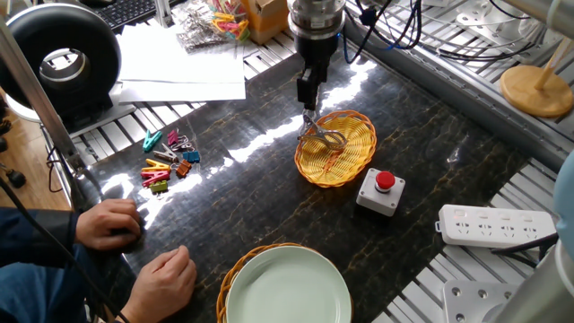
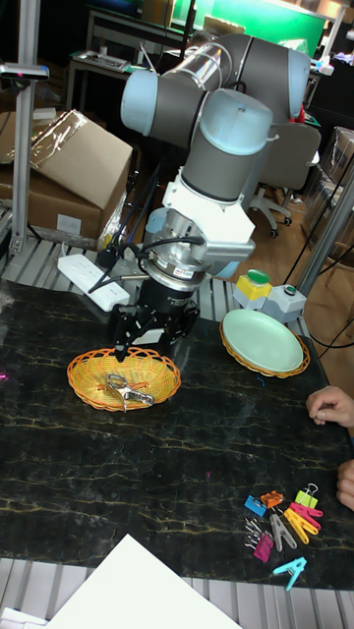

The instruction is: Use a clamp

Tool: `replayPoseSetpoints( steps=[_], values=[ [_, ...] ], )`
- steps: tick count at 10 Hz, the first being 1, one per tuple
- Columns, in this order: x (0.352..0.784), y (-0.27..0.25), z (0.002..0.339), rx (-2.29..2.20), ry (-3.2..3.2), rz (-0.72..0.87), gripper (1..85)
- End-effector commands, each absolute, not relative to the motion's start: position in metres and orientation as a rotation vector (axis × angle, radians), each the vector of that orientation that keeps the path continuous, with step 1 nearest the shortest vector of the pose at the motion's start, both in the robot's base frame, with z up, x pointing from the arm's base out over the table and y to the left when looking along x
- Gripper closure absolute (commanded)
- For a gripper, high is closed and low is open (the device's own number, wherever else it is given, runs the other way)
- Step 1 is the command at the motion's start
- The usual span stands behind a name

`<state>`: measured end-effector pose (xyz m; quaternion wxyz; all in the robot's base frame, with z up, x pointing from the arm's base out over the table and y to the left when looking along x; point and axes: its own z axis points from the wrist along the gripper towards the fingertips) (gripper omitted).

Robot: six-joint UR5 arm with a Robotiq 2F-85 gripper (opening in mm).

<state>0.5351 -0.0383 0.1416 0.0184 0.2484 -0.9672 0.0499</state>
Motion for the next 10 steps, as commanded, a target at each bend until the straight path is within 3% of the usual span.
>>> replayPoseSetpoints(
  steps=[1, 10],
  values=[
    [0.536, -0.037, 0.138, 0.743, -3.006, 0.138, 16.0],
    [0.532, -0.038, 0.067, 0.856, -2.998, 0.146, 13.7]
  ],
)
